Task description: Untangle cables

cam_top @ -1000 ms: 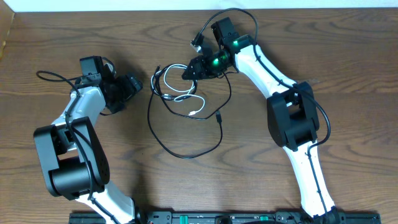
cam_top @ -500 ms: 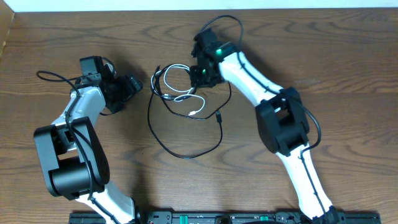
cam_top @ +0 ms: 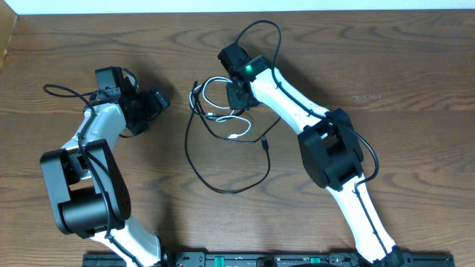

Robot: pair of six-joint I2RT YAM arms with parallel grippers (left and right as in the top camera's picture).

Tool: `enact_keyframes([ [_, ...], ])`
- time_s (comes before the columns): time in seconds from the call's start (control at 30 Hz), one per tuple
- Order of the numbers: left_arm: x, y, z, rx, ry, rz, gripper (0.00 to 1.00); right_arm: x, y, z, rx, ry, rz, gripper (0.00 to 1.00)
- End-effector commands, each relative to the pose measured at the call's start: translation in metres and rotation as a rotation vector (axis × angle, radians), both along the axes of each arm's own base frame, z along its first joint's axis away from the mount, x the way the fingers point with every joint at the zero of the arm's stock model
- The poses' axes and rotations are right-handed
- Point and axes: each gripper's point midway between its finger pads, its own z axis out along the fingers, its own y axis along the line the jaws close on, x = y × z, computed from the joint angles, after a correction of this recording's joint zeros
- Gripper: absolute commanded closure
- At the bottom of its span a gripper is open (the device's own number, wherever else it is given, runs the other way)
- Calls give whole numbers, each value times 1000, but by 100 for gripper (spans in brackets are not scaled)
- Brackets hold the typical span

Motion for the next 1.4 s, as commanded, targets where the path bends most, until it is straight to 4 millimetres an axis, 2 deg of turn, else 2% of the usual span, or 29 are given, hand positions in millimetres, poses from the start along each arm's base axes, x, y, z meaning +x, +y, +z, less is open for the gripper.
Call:
enact_keyframes([
  [0.0,-1,0,6,1,-8,5,8,5,-19,-7,-73,-9,16,99],
  [0.1,-1,0,6,1,-8,5,8,5,-14,2,-44,-10,82,99],
  [0.23,1,-3,7,-11,-21,-9,8,10,-6,31,7,-54,148,99],
  [0.3,6,-14,14,-48,-72,-91,8,13,2,53,38,-93,216,99],
  [0.4,13,-42,33,-146,-199,-273,8,12,13,89,117,-140,277,99],
  [0.53,11,-73,58,-274,-339,-455,8,-1,32,136,319,-148,395,99],
  [0.57,11,-76,62,-293,-356,-474,8,-4,35,147,375,-146,416,99],
  [0.73,10,-79,65,-309,-368,-487,7,-19,45,173,604,-90,520,99],
  [0.9,9,-85,72,-355,-390,-509,7,-20,40,170,721,-29,543,99],
  [1.03,8,-85,72,-356,-390,-508,7,-30,44,181,891,2,640,99],
  [1.17,8,-86,72,-358,-390,-510,7,-33,50,162,930,61,642,99],
  [1.3,9,-83,69,-337,-381,-500,7,-52,68,148,1070,123,742,99],
  [1.37,10,-81,68,-328,-377,-495,7,-55,75,129,1093,158,745,99],
])
